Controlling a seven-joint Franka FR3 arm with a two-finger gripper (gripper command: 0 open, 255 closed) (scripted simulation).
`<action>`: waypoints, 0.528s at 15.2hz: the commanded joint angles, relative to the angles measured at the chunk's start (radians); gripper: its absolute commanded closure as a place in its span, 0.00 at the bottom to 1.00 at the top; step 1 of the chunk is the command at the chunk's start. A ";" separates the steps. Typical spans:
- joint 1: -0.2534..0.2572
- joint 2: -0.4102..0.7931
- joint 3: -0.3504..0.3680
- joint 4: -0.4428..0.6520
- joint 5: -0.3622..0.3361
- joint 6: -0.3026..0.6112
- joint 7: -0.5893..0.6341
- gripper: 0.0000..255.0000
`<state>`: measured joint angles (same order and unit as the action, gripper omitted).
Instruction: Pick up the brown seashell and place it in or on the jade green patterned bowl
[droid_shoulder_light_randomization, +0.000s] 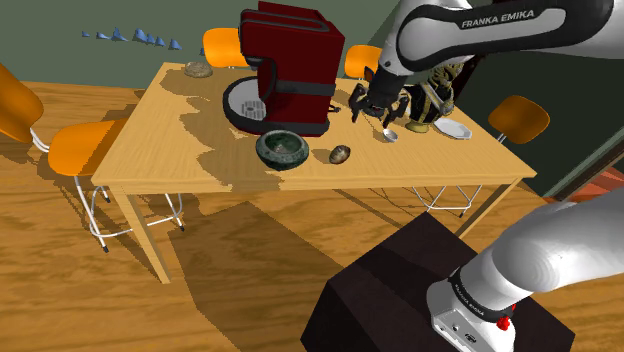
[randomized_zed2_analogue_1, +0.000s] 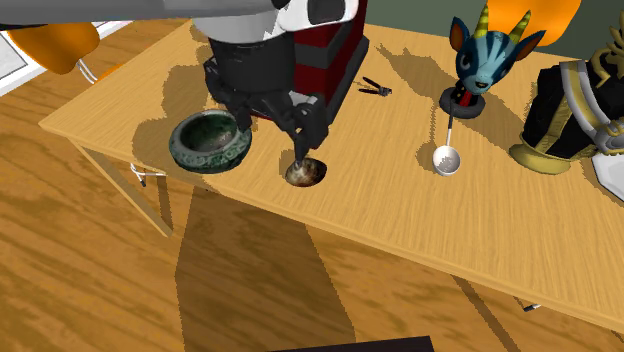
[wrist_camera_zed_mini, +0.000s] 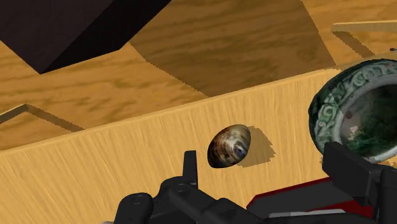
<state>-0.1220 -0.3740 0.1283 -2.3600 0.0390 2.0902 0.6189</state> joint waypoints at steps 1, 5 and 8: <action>-0.020 0.084 0.016 0.026 -0.020 0.049 0.069 0.00; -0.053 0.235 0.034 0.082 -0.073 0.122 0.207 0.00; -0.070 0.349 0.035 0.135 -0.119 0.163 0.312 0.00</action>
<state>-0.1860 -0.0598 0.1637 -2.2392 -0.0649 2.2386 0.8927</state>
